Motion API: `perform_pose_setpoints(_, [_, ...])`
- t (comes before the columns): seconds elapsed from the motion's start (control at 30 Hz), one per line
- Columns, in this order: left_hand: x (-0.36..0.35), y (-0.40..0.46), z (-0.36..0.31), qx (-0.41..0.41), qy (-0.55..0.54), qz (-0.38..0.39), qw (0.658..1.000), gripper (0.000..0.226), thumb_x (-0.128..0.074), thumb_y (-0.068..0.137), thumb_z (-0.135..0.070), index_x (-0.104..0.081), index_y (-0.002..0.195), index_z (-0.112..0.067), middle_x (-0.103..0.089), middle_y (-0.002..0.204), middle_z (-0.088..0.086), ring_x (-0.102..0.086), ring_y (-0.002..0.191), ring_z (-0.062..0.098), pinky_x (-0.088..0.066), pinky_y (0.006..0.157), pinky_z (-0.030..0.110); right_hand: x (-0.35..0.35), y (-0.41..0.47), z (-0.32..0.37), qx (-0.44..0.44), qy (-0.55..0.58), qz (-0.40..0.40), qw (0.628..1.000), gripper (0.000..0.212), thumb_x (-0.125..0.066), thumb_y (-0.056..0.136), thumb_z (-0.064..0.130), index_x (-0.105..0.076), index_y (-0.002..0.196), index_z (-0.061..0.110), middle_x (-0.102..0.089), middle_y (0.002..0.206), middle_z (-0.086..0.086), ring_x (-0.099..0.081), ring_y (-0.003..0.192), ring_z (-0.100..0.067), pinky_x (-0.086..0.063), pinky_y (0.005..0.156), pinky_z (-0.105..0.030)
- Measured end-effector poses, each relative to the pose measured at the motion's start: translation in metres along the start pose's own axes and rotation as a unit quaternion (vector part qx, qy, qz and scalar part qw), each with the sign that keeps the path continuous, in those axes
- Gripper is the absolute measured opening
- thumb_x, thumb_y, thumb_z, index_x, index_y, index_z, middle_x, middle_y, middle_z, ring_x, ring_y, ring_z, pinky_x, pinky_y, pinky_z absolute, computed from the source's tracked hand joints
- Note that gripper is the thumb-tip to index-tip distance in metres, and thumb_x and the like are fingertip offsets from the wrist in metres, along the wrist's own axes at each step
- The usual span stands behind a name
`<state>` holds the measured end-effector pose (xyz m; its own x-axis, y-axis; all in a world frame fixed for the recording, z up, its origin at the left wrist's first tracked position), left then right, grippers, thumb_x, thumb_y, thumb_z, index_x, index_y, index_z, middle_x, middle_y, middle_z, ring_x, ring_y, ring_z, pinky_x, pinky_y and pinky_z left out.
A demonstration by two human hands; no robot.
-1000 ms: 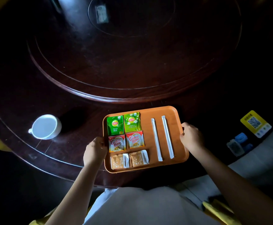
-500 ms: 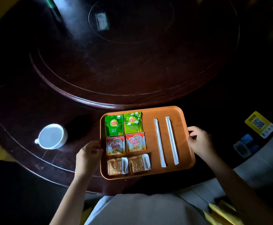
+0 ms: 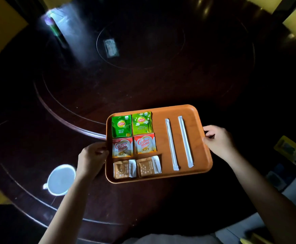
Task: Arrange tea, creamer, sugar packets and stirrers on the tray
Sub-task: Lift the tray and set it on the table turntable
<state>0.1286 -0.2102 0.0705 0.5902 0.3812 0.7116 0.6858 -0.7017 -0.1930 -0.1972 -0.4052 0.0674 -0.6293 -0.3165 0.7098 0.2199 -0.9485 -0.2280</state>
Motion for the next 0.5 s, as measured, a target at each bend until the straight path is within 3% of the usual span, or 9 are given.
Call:
perform_pose_setpoints(0.13, [0.004,0.046,-0.019,-0.02,0.008,0.004,1.0,0.025,-0.066,0.072,-0.002,-0.071,0.094,-0.015,-0.07,0.078,0.008,-0.066,0.073,0.026,-0.054,0.077,0.042,0.001,0.04,0.018,0.003,0.003,-0.011,1.0,0.029,-0.065,0.08,0.004,-0.063,0.108,0.007,-0.068,0.106,-0.018,-0.064,0.091,-0.031,-0.055,0.08,-0.042])
perform_pose_setpoints(0.23, [0.004,0.078,-0.032,-0.028,0.0,-0.01,1.0,0.025,-0.066,0.071,0.0,-0.071,0.093,-0.011,-0.072,0.084,0.011,-0.067,0.077,0.026,-0.053,0.079,0.041,-0.003,0.069,0.026,-0.015,0.01,-0.01,1.0,0.029,-0.065,0.08,0.005,-0.062,0.11,0.008,-0.066,0.107,-0.018,-0.065,0.089,-0.032,-0.057,0.078,-0.05])
perform_pose_setpoints(0.5, [-0.014,0.146,-0.046,-0.019,0.003,0.003,1.0,0.024,-0.067,0.073,0.0,-0.07,0.096,-0.005,-0.072,0.093,0.019,-0.067,0.084,0.029,-0.054,0.082,0.04,-0.015,0.137,0.034,-0.02,-0.007,-0.017,1.0,0.028,-0.066,0.08,0.005,-0.062,0.108,0.01,-0.068,0.104,-0.015,-0.066,0.09,-0.03,-0.058,0.078,-0.05])
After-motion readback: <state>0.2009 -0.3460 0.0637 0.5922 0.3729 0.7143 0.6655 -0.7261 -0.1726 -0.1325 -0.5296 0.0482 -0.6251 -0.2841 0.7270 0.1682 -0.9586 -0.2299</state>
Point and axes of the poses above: each hand's wrist, its own y-axis towards the middle knuckle, its own x-axis out of the back of the hand, z = x × y, the point moved 5 cm from there along y, towards the middle knuckle
